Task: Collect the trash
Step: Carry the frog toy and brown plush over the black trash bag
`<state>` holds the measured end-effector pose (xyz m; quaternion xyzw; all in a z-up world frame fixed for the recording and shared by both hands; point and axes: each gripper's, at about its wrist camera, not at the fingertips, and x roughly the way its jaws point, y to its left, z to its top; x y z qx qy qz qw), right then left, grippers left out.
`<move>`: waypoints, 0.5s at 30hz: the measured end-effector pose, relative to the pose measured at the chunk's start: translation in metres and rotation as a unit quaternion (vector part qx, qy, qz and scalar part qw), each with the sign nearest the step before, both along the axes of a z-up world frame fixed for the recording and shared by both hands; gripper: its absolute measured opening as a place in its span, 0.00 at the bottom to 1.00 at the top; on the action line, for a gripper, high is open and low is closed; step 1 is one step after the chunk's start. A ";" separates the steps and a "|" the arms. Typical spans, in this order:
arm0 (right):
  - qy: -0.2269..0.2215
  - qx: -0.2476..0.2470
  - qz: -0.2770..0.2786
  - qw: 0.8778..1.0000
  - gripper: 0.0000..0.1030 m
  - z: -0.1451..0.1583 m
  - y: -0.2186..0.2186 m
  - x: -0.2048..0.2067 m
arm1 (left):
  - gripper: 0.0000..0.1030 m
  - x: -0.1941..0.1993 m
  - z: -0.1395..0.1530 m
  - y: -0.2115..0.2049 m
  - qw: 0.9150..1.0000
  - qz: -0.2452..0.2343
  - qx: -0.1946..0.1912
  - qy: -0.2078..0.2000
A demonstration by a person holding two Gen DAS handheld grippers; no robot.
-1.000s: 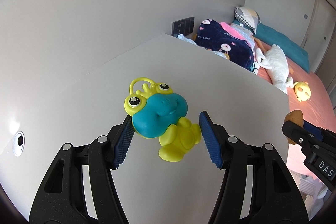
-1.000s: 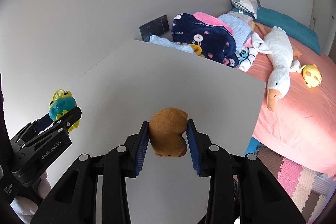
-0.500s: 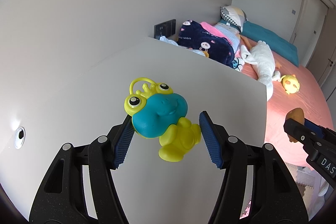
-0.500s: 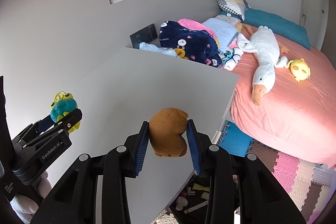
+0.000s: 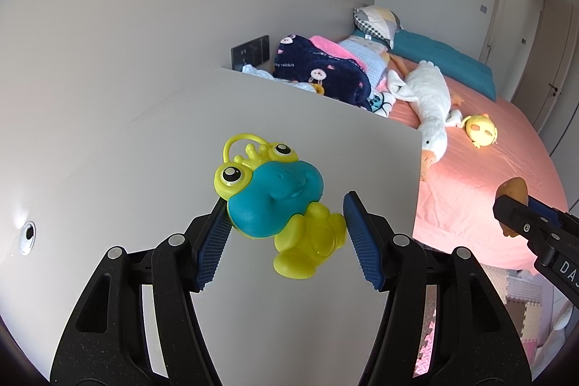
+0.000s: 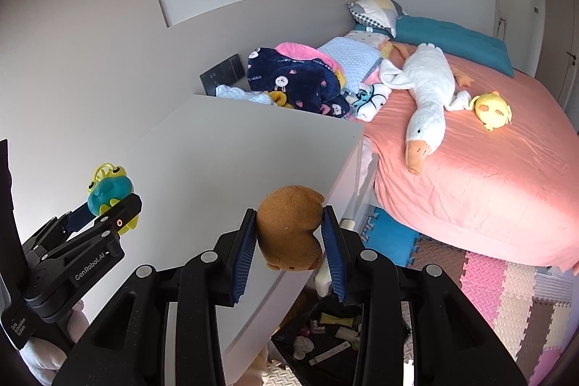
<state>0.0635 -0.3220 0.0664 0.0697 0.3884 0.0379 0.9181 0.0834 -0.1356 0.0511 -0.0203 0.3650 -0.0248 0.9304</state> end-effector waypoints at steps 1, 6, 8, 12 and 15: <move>0.000 0.000 -0.003 1.000 0.37 0.000 -0.003 -0.002 | 0.59 -0.001 0.000 -0.004 1.000 -0.003 0.001 0.000; -0.002 0.001 -0.019 1.000 0.37 0.002 -0.020 -0.010 | 0.59 -0.006 0.001 -0.022 1.000 -0.020 0.003 0.000; -0.002 0.003 -0.025 1.000 0.37 0.002 -0.027 -0.014 | 0.59 -0.008 0.001 -0.028 1.000 -0.028 0.004 -0.001; -0.003 0.003 -0.039 0.999 0.37 0.002 -0.041 -0.021 | 0.59 -0.011 0.003 -0.043 0.999 -0.045 0.007 -0.003; -0.003 0.002 -0.049 0.999 0.37 0.001 -0.052 -0.025 | 0.59 -0.014 0.003 -0.054 0.998 -0.058 0.006 -0.002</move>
